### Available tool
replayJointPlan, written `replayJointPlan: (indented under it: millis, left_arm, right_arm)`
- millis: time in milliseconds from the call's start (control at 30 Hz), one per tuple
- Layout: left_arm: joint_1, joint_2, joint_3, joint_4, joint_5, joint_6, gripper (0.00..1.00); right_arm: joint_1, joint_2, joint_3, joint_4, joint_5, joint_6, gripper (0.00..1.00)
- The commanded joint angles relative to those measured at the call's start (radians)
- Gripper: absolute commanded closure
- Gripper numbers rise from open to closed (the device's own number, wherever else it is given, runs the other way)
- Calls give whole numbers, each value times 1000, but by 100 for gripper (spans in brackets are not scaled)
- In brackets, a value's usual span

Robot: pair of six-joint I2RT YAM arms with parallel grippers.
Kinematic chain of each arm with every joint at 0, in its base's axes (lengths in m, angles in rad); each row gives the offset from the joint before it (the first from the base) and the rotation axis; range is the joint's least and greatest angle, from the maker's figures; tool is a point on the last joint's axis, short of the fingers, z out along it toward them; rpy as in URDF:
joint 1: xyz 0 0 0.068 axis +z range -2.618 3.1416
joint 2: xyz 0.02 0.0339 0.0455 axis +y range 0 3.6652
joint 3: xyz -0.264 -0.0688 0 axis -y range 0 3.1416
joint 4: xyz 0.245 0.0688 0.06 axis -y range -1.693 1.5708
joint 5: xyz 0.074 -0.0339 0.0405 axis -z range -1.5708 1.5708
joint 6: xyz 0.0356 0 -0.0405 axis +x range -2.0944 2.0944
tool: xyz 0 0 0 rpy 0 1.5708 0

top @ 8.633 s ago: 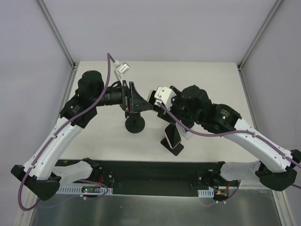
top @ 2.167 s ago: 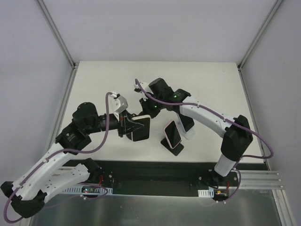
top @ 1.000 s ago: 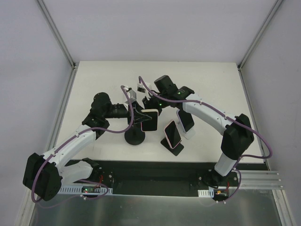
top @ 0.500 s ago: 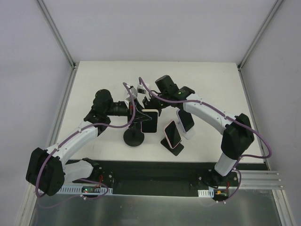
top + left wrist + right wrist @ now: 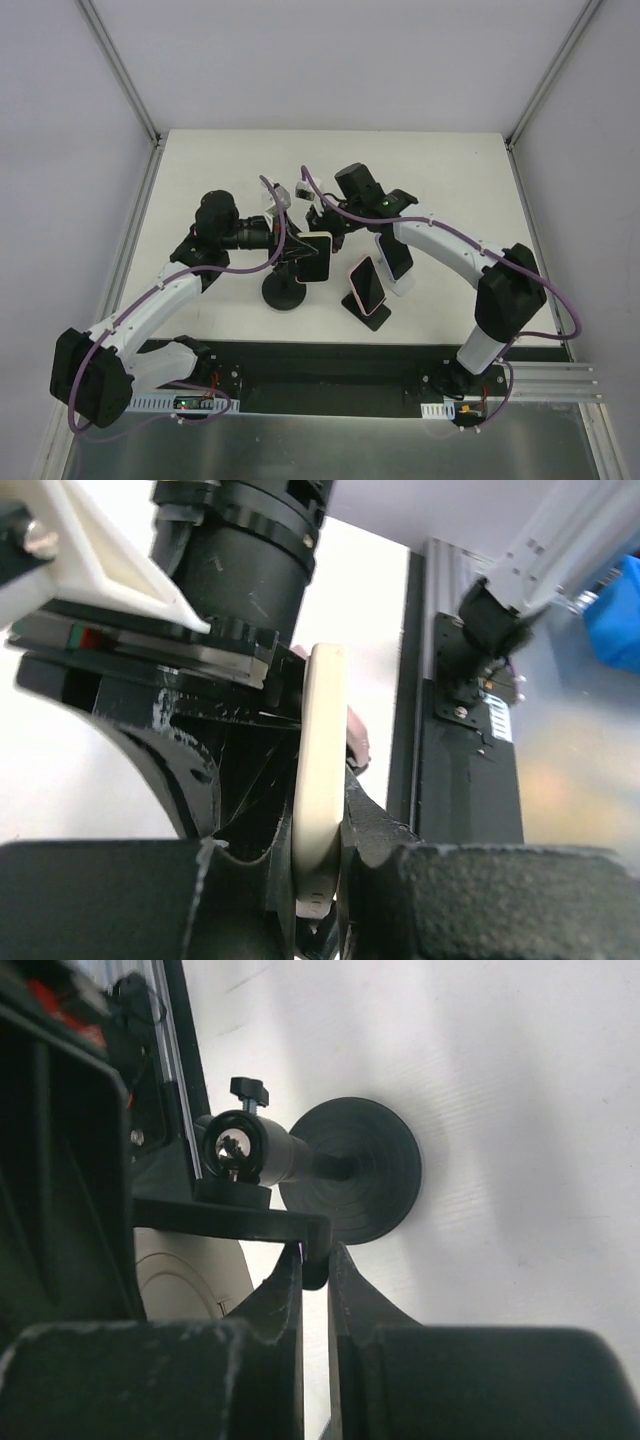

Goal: Place the phone on the phone stand

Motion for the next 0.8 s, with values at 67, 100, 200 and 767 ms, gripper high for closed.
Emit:
replayJointPlan:
  millis: [67,100,200,767]
  left_arm:
    - [-6,-208,-4,-367,-809,-10,100]
    - [-41,-231,-13,-399,-918,-2,100]
    - [-142,-297,-67,-430,-1328,-7,100]
    - [-278,-217,-269,55,-1757,-31,100]
  right_arm:
    - [0,-153,-56,199,345,257,99]
    - [21,-170,-79,249,459,344,100]
    - [147,-218,-154,319,864,402,100]
    - [537,-227,-122,345,1417,650,100]
